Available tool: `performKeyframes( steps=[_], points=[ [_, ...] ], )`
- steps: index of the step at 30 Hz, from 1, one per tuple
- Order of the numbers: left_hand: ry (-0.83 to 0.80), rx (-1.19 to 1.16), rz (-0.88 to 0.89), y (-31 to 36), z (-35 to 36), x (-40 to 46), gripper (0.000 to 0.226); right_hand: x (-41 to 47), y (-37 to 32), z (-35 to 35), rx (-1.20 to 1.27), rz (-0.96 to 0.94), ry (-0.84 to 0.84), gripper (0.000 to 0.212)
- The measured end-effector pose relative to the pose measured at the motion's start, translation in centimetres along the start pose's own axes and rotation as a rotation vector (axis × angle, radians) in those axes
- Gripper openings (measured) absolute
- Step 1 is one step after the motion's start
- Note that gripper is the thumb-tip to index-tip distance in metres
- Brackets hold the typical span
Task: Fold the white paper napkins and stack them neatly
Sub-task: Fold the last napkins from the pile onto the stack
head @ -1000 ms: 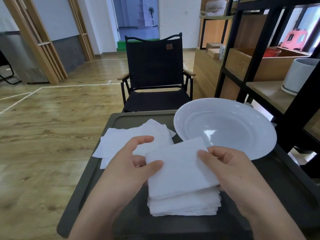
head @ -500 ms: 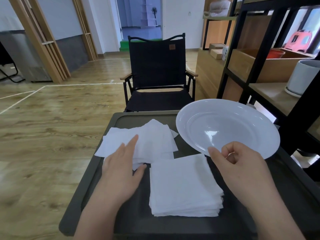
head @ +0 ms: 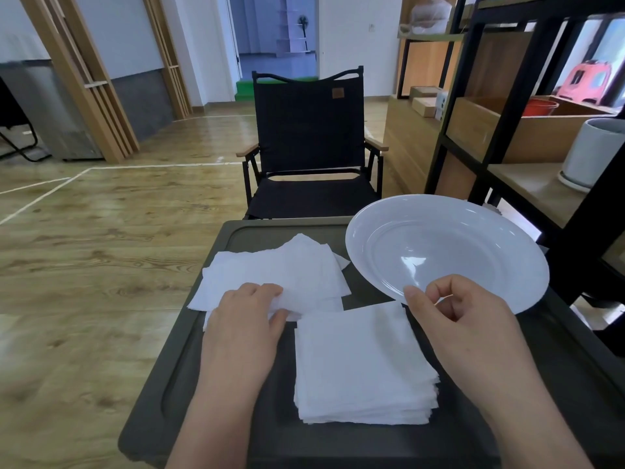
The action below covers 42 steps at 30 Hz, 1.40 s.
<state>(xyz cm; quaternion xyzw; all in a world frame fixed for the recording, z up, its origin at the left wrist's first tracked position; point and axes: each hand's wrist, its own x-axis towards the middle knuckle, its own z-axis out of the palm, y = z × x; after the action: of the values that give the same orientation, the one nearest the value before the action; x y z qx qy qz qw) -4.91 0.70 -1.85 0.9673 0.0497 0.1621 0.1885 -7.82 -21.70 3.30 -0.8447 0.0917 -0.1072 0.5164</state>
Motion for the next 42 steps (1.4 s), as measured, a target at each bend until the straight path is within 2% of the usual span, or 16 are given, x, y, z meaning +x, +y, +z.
performKeyframes(
  steps=[3,6,9,12,13,14,19,23,26,30,33,36,39,42],
  points=[
    [0.030,-0.040,-0.052,0.0,-0.1,0.2,0.025,0.0,-0.1,0.1,-0.006,-0.010,0.000,0.028],
    [0.137,-0.246,-0.175,0.2,-1.2,0.0,0.018,-0.1,-0.2,0.2,0.009,-0.027,-0.004,0.028],
    [0.218,-0.694,-0.353,1.1,-3.3,-0.3,0.023,-0.4,-0.5,0.3,0.082,-0.044,-0.012,0.023],
    [0.143,-1.240,-0.462,3.0,-6.3,-0.9,0.027,-0.9,-1.2,0.3,0.182,-0.082,-0.065,0.010],
    [0.106,-1.332,-0.465,3.5,-7.2,-1.2,0.028,-1.1,-1.5,0.3,0.211,-0.097,-0.100,0.004],
    [0.071,-1.369,-0.459,4.0,-7.8,-1.4,0.031,-1.3,-1.7,0.4,0.239,-0.121,-0.146,0.008],
    [-0.063,-1.313,-0.403,5.6,-8.0,-2.3,0.036,-2.3,-2.7,1.0,0.397,-0.160,-0.369,0.051],
    [0.010,-1.228,-0.370,6.1,-7.1,-2.4,0.015,-2.3,-2.7,0.7,0.500,-0.114,-0.262,0.033],
    [0.040,-1.212,-0.255,6.1,-7.2,-2.5,0.035,-2.1,-2.8,0.1,0.527,-0.121,-0.284,0.036],
    [-0.105,-1.209,-0.028,6.4,-8.2,-2.9,0.025,-1.9,-3.0,-0.5,0.526,-0.193,-0.326,0.039],
    [-0.176,-1.037,0.099,5.8,-8.2,-3.0,0.026,-1.8,-2.6,-0.4,0.497,-0.230,-0.287,0.039],
    [-0.092,-0.890,0.147,5.2,-7.5,-2.8,0.024,-1.6,-2.0,-0.4,0.470,-0.232,-0.270,0.041],
    [0.019,-0.812,0.193,5.0,-7.2,-2.6,0.020,-1.5,-1.8,-0.6,0.500,-0.244,-0.304,0.029],
    [0.102,-0.773,0.207,4.8,-6.9,-2.6,0.015,-1.1,-1.4,-0.7,0.410,-0.239,-0.289,0.035]
  ],
)
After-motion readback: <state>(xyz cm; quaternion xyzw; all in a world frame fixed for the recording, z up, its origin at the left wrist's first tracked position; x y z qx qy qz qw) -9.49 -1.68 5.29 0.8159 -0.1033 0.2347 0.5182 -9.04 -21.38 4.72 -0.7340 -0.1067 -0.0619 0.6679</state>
